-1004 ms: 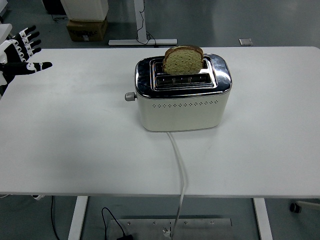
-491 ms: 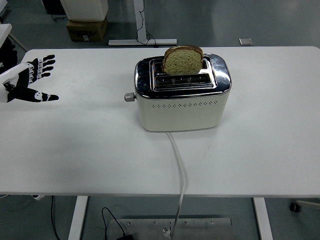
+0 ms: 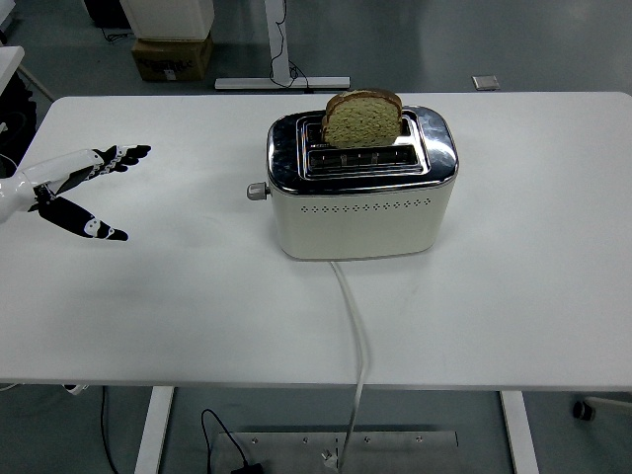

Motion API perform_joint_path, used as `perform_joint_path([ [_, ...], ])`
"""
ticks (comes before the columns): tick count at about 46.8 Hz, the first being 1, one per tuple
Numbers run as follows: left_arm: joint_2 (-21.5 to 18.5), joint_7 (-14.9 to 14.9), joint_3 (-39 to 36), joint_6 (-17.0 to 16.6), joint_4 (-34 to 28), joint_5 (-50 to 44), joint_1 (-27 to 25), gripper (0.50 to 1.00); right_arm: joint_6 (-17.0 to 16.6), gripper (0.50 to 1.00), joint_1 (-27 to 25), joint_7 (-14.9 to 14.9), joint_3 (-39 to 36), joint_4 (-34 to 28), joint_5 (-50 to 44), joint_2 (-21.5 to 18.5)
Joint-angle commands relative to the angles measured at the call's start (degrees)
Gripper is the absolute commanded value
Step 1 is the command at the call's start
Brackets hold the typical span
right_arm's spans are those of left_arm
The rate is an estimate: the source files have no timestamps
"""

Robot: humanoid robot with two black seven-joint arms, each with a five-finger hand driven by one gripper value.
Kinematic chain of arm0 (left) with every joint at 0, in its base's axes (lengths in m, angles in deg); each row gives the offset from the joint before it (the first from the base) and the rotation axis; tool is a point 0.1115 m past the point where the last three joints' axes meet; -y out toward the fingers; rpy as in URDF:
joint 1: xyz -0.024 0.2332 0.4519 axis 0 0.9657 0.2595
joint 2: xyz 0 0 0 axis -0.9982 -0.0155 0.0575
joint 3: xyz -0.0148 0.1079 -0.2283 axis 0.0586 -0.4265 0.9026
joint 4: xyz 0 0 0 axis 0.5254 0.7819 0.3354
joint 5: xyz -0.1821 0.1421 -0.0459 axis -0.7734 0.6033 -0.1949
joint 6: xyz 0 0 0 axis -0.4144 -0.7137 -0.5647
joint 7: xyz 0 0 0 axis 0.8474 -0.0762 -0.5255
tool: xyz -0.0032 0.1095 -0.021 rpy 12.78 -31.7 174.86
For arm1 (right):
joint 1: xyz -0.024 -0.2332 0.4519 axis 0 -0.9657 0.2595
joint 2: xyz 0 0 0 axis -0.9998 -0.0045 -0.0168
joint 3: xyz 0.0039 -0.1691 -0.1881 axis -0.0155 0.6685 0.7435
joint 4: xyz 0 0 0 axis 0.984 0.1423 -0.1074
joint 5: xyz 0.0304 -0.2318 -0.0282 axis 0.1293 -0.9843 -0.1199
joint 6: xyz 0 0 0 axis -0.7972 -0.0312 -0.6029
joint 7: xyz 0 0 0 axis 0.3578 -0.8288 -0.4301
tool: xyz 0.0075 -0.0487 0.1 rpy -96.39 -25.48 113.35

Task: Press down toaster

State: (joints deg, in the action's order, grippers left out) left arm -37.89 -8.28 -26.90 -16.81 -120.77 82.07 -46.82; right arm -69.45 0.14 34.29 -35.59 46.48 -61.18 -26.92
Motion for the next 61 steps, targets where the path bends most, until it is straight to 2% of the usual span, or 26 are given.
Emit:
perform_joint_path([
  [1, -0.2, 0.0, 0.0, -0.1, -1.5, 1.9, -0.4, 1.0, 0.0, 0.998, 0.0, 0.0, 0.0, 0.0, 0.0, 0.0],
  [21, 1.5, -0.1, -0.1, -0.2, -2.7, 8.3, -3.1, 1.0, 0.0, 0.998, 0.0, 0.0, 0.0, 0.0, 0.0, 0.0],
  [28, 2.2, 0.0, -0.1, -0.2, -3.3, 12.1, -3.0, 1.0, 0.0, 0.998, 0.0, 0.0, -0.1, 0.0, 0.0, 0.0],
  [48, 2.2, 1.2, -0.1, -0.6, -4.7, 14.4, -2.8, 1.0, 0.0, 0.998, 0.0, 0.0, 0.0, 0.0, 0.0, 0.0],
  [54, 2.2, 1.2, -0.1, -1.9, -6.4, 16.0, -2.7, 1.0, 0.0, 0.998, 0.0, 0.0, 0.0, 0.0, 0.0, 0.0],
  [61, 4.0, 1.0, -0.1, -4.9, -7.1, 17.5, -2.7, 1.0, 0.0, 0.998, 0.0, 0.0, 0.0, 0.0, 0.0, 0.0],
])
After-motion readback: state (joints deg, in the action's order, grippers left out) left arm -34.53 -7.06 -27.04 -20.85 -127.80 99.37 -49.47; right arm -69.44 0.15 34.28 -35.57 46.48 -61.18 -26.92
